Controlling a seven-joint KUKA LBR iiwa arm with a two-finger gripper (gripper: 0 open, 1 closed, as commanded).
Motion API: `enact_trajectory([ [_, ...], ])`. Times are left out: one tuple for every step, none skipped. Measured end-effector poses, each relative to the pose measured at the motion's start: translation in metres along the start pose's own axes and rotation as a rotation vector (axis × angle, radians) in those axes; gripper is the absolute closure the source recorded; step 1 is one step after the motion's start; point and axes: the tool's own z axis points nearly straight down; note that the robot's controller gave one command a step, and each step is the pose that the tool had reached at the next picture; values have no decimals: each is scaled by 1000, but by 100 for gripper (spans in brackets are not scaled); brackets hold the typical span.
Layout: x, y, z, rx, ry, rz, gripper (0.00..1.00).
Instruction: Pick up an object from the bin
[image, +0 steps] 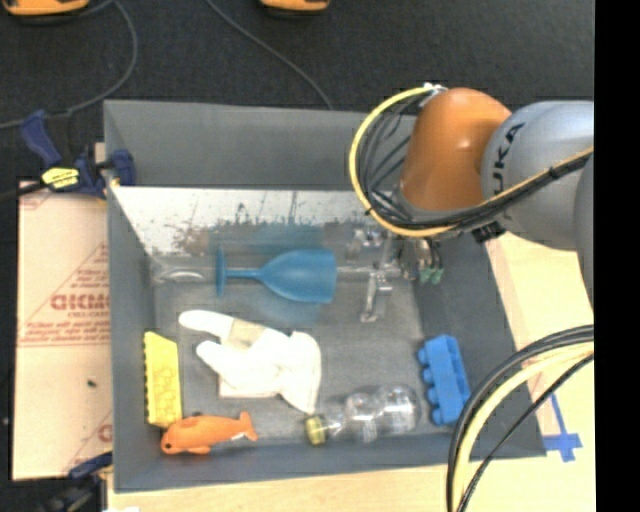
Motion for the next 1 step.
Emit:
enact_trajectory([
  [-2,0,-5,1,-8,0,0],
])
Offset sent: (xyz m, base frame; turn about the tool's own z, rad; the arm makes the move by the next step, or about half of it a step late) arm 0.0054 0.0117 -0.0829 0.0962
